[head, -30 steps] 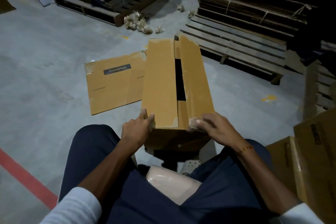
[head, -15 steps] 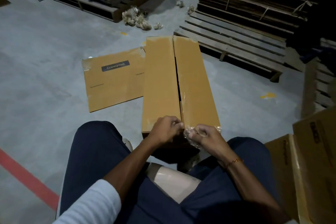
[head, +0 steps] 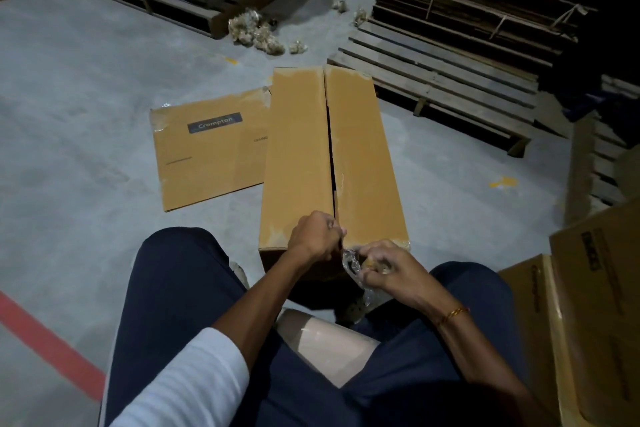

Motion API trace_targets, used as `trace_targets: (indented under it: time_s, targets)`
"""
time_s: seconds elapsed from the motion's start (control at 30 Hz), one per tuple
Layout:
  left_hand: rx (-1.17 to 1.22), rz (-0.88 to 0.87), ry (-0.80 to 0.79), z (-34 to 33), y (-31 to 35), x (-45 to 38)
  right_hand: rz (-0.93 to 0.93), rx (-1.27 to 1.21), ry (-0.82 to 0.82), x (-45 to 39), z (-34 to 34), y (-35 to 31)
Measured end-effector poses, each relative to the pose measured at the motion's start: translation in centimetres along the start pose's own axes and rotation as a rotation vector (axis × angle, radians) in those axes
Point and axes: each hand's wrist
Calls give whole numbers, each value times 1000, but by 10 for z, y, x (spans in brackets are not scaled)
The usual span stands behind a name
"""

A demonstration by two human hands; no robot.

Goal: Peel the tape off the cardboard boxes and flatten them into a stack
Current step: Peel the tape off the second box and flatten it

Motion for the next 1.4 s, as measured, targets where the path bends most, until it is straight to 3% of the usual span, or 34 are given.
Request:
trace_targets:
  time_s: [0.2,0.3,0.43,0.53,0.63,0.77,0.87,1.13,1.3,1.4]
  targets:
    - [-27,22,90,0,1,2,218,188,164,4,2,-3]
    - [13,47,124,-1,0,3,287,209,120,4,-1,-6]
    - [46,105,180,7,-5,2,226,69,-33,15,5,-11]
    - [88,133,191,21,-13,1,103,-14,-52,26,5,-6]
    - [108,134,192,29,-18,4,67,-125,114,27,7,-7]
    - [134,128,192,37,-22,10,-32,-280,457,16,17,-6]
    - [183,127,203,53,-28,20,-128,-76,603,7,25,1]
    - [167,128,227,78,-39,34,-58,404,353,-15,-13,-21]
    - [88,131,284,99,-51,42,281,362,372,-18,-29,-29]
    - [-251,122,302,101,-52,49,326,310,311,-16,-34,-40]
Point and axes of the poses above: each hand's wrist, its own x-axis away from the middle knuckle, its own z-axis out of the back of the hand, y = z × x, and after that the axes turned 15 degrees about -z, right-handed
